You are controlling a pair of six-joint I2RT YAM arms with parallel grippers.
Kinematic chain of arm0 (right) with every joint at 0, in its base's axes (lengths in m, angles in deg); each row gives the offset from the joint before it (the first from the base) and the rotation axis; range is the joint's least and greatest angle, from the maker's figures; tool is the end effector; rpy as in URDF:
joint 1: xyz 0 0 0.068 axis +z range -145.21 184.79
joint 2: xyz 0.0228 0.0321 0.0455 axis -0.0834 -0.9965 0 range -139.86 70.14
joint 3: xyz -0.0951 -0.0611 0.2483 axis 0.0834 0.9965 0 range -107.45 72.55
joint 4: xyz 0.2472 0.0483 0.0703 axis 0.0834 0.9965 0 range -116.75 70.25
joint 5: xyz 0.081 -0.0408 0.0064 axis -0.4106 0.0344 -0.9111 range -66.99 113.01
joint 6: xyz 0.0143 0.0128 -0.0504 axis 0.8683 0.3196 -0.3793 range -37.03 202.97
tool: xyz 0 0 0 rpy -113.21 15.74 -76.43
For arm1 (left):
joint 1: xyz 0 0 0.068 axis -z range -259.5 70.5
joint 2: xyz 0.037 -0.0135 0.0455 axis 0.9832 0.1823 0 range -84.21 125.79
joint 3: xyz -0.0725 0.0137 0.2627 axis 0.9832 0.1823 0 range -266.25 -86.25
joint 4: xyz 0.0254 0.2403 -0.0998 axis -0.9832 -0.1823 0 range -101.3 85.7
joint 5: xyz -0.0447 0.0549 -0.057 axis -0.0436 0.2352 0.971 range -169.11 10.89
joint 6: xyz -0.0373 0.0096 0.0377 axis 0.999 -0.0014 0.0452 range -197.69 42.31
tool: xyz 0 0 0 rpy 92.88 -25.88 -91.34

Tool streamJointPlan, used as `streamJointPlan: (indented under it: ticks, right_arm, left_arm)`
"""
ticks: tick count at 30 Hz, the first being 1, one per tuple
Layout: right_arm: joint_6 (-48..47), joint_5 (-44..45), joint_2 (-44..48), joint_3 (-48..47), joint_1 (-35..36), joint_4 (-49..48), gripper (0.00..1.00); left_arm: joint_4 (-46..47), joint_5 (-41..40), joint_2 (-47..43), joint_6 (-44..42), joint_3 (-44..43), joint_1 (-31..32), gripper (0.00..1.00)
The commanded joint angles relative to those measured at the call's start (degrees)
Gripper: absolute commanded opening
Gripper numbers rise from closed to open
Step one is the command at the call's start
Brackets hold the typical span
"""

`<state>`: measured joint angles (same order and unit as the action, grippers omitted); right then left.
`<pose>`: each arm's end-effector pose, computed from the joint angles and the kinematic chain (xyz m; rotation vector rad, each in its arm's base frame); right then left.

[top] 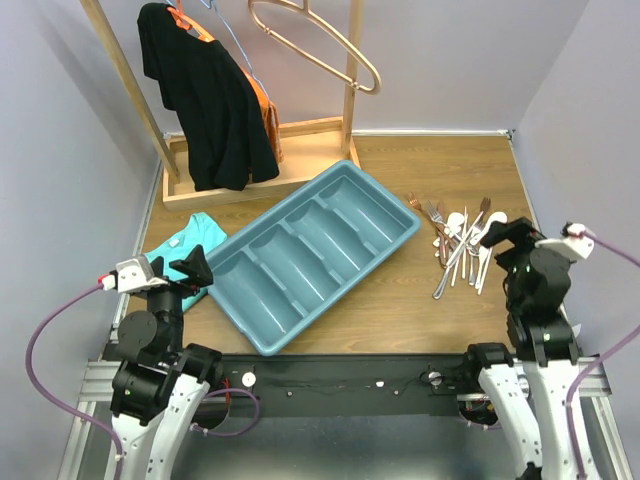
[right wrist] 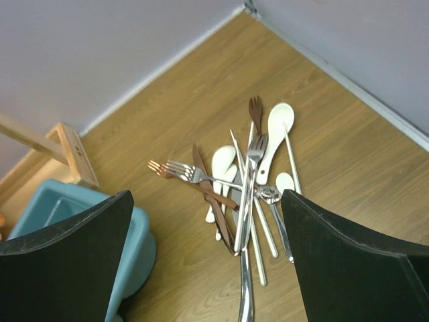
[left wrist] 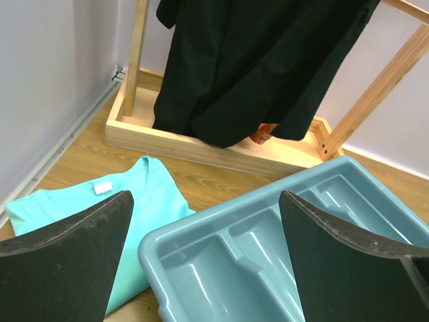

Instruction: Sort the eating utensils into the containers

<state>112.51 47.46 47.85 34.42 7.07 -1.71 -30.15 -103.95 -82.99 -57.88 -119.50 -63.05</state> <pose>0.1007 -0.0108 0.3213 0.7004 1.5677 0.0422 0.0402 0.0037 0.3113 -0.3937 1.4225 -0.1968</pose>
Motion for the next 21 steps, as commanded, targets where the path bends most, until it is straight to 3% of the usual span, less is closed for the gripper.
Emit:
streamJointPlan:
  ticks: [1,8,14,21]
  right_arm:
    - [1.2,-0.6,-12.4,-5.7,0.1,2.6,1.0]
    - [-1.3,-9.6,-32.0,-11.3,0.2,6.1,1.0]
    - [-5.6,-13.2,-44.6,-15.0,0.1,2.0,0.98]
    - [-13.7,-23.1,-60.0,-22.0,0.1,-4.5,0.69]
  left_arm:
    - [0.4,2.4,1.7,2.1,0.3,-0.5,0.99]
    - [-1.3,5.3,2.2,6.5,1.1,-0.3,0.99]
    - [-0.2,5.3,1.5,5.6,1.9,-0.3,0.99]
    - [0.2,5.9,0.6,5.1,2.2,-0.2,0.99]
